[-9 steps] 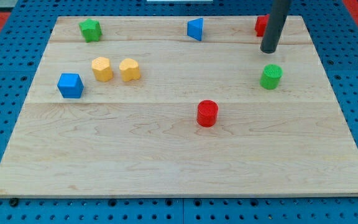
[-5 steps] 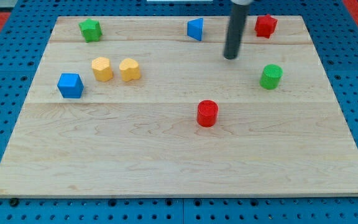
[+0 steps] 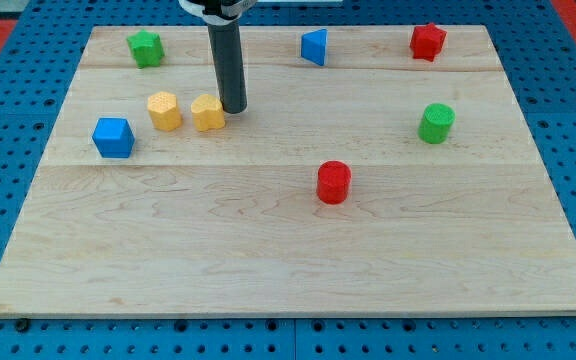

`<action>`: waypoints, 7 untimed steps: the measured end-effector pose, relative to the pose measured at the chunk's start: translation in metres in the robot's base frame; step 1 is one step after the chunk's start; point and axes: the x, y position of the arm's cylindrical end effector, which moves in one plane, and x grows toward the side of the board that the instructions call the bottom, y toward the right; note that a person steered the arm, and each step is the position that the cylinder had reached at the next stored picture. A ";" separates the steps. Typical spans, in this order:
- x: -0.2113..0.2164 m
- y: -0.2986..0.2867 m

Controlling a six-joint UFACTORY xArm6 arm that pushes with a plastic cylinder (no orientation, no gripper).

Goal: Push the yellow heart vertically at the bottom side of the blue cube

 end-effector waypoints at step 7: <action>-0.002 -0.026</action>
